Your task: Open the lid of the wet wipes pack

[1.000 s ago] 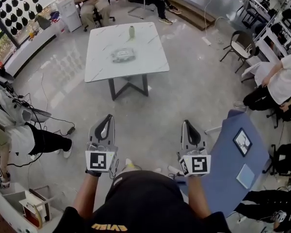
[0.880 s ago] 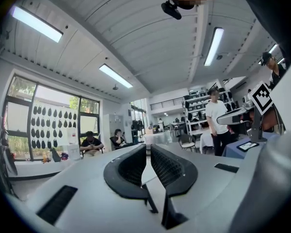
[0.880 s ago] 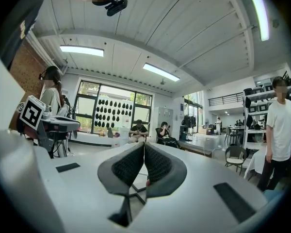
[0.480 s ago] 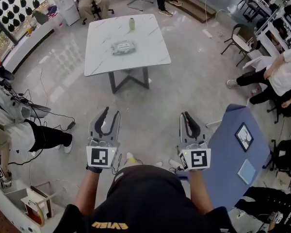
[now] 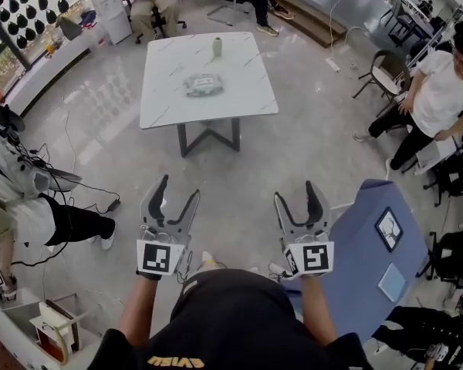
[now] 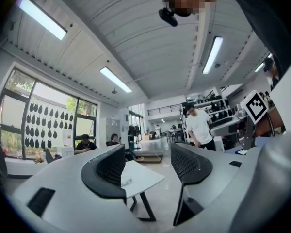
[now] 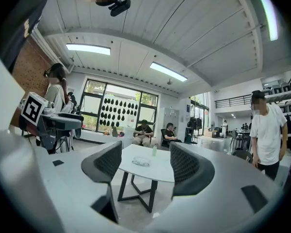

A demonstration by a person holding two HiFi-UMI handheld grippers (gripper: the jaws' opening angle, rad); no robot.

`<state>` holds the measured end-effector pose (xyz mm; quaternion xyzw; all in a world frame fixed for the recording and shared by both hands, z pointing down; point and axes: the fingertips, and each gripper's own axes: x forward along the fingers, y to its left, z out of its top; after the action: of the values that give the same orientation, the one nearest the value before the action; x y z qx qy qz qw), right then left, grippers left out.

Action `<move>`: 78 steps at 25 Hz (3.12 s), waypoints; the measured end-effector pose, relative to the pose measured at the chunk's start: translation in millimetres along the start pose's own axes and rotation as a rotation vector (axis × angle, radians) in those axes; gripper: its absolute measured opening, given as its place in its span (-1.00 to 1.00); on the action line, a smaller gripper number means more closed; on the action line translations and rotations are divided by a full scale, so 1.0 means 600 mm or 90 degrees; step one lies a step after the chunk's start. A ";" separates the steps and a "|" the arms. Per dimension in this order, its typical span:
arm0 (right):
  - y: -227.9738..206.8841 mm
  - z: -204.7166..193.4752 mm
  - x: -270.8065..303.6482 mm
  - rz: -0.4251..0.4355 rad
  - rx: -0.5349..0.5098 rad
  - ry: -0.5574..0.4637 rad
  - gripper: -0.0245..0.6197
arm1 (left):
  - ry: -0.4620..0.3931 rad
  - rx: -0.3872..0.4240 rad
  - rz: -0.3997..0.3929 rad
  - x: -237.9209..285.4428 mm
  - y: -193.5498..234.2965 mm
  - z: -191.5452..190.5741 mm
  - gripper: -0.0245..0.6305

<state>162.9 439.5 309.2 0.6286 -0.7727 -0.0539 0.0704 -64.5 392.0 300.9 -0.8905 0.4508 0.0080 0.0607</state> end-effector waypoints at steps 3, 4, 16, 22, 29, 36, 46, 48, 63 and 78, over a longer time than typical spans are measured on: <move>0.014 0.002 0.011 -0.003 -0.017 -0.001 0.02 | -0.020 0.008 -0.010 0.000 0.016 0.006 -0.01; 0.019 0.002 0.016 -0.004 -0.020 0.000 0.02 | -0.023 0.009 -0.012 0.001 0.024 0.005 -0.01; 0.109 0.004 0.059 -0.034 -0.032 0.024 0.02 | -0.022 -0.018 -0.020 -0.044 0.132 -0.029 -0.01; 0.125 -0.003 0.081 -0.035 -0.037 0.043 0.01 | -0.016 -0.018 -0.023 -0.038 0.158 -0.042 -0.01; 0.111 -0.011 0.141 -0.034 -0.057 0.042 -0.01 | 0.001 -0.003 -0.018 0.005 0.183 -0.065 -0.01; 0.104 -0.028 0.255 -0.005 -0.049 0.035 -0.03 | 0.042 0.012 -0.001 0.060 0.233 -0.099 -0.02; 0.021 -0.036 0.430 0.036 -0.071 0.016 -0.04 | 0.085 0.021 0.023 0.230 0.287 -0.112 -0.02; -0.004 -0.041 0.462 0.036 -0.068 0.011 -0.04 | 0.085 0.031 0.022 0.269 0.292 -0.112 -0.02; -0.084 -0.104 0.611 0.068 -0.012 0.027 -0.09 | 0.136 0.066 0.041 0.421 0.334 -0.131 -0.02; -0.087 -0.162 0.776 0.075 -0.060 0.098 -0.13 | 0.150 0.061 -0.004 0.583 0.448 -0.214 -0.02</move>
<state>137.3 -26.4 414.8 0.5805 -0.7971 -0.0374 0.1621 -78.2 -61.2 376.9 -0.8829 0.4517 -0.1186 0.0494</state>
